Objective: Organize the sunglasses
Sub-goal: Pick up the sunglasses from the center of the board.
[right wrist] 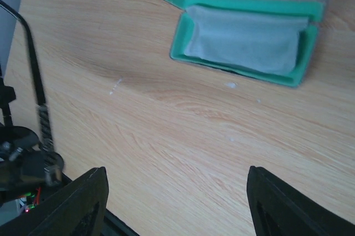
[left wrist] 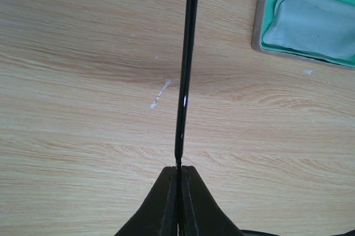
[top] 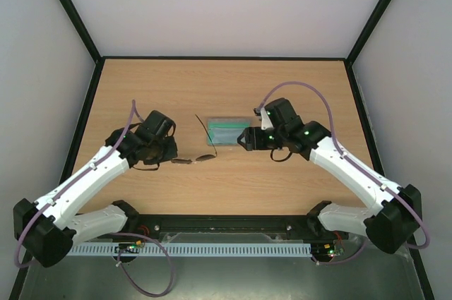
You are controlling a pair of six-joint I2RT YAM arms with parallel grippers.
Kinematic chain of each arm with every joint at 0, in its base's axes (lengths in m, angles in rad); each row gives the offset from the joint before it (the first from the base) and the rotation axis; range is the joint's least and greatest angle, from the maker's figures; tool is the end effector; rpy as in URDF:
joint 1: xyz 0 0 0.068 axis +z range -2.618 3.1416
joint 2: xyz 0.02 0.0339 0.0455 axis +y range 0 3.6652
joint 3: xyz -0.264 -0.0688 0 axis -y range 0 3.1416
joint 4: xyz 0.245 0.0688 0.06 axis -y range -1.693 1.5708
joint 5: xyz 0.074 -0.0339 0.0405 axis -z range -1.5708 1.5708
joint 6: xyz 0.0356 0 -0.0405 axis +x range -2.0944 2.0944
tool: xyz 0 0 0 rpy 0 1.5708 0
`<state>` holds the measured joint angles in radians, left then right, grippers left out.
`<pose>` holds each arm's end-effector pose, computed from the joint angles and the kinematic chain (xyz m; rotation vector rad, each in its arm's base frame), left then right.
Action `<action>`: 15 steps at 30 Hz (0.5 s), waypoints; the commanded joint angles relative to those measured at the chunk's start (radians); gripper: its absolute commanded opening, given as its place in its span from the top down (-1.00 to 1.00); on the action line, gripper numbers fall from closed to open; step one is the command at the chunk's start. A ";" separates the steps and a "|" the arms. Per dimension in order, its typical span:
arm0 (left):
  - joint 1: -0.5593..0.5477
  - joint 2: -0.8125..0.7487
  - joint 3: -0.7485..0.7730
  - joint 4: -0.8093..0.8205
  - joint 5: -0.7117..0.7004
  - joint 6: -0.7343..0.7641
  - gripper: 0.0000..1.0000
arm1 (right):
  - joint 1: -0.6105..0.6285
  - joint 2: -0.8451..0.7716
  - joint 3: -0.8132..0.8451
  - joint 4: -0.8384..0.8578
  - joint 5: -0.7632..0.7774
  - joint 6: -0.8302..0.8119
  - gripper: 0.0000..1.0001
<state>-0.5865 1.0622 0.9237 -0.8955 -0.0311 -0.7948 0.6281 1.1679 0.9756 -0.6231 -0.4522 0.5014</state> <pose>0.1659 -0.1089 0.2755 -0.2895 2.6593 -0.4366 0.1860 0.1543 0.2912 -0.3926 2.5232 1.0341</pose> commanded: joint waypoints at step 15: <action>-0.048 0.015 0.027 0.010 -0.034 0.040 0.96 | 0.236 0.286 0.295 -0.092 0.223 0.009 -0.30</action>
<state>-0.6250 1.0843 0.9371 -0.8940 -0.0612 -0.7700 0.8165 1.4231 1.2041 -0.6865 -0.2779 0.5022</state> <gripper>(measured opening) 0.025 0.649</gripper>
